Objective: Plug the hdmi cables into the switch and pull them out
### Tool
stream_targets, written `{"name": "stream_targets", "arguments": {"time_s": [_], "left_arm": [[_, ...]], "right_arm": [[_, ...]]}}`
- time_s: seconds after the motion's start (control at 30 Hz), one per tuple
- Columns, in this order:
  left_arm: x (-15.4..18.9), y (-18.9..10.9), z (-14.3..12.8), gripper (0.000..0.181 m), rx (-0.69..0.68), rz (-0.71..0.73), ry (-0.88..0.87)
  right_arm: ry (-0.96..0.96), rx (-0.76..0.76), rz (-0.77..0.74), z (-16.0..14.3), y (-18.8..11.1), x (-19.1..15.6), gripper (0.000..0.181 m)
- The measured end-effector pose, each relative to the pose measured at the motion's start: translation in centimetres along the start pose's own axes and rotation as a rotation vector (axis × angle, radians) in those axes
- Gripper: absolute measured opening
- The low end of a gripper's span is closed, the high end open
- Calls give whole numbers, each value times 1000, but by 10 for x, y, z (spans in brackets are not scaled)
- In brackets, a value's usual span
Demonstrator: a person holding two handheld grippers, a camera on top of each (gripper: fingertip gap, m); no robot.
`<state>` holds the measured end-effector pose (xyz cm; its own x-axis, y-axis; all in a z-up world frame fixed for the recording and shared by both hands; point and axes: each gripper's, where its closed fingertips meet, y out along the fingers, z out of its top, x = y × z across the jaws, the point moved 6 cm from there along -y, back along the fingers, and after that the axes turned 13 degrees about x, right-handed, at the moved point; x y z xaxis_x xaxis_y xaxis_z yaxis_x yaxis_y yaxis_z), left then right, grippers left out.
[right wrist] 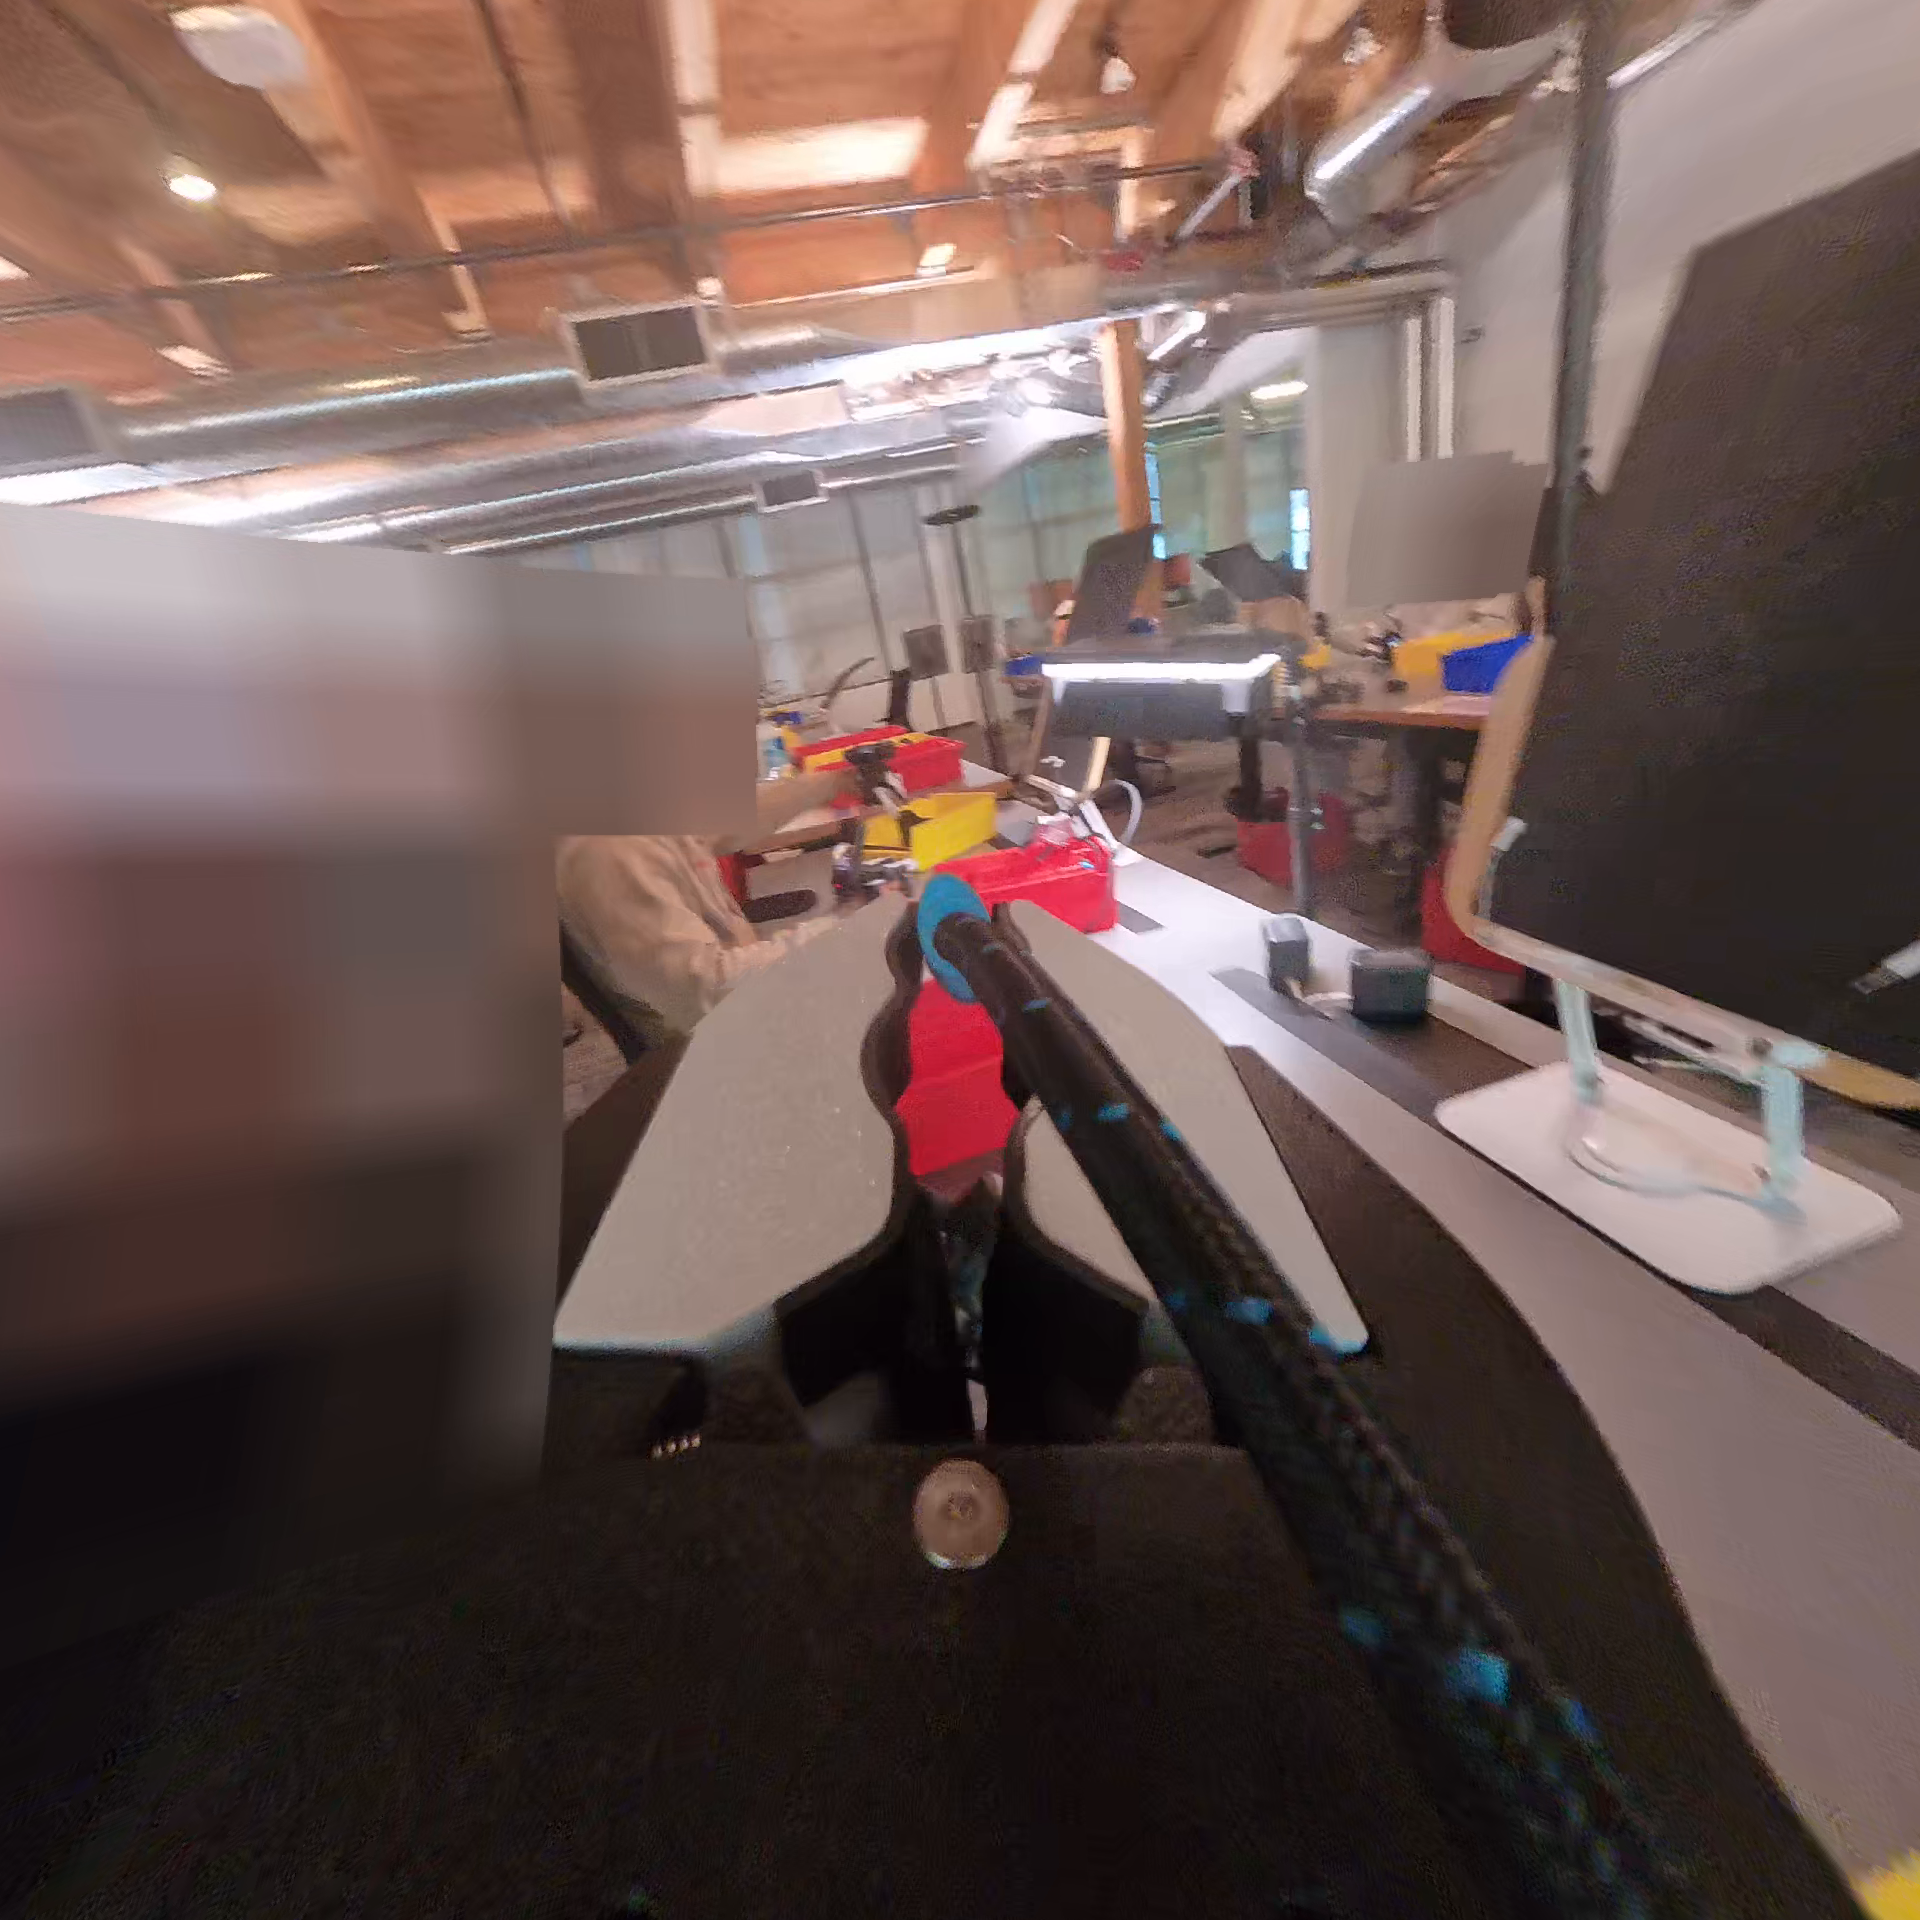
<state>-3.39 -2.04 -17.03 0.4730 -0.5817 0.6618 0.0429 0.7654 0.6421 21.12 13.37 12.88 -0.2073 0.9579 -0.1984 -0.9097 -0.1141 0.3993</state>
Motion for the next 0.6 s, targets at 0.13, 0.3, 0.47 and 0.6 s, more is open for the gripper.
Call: {"name": "stream_targets", "arguments": {"time_s": [0.13, 0.3, 0.47, 0.6], "left_arm": [[0, 0, 0, 20, -4, -4, -3], [1, -1, -1, 20, -6, -6, -7], [1, -1, -1, 20, -11, -10, -9], [2, -1, -1, 20, -11, -14, -9]], "right_arm": [[-3, -12, -80, -7, -31, 26, 13], [108, 32, -127, -37, -64, 52, 12], [120, 67, -35, -82, -98, 61, 12], [79, -37, -69, -121, -123, 67, 12]]}}
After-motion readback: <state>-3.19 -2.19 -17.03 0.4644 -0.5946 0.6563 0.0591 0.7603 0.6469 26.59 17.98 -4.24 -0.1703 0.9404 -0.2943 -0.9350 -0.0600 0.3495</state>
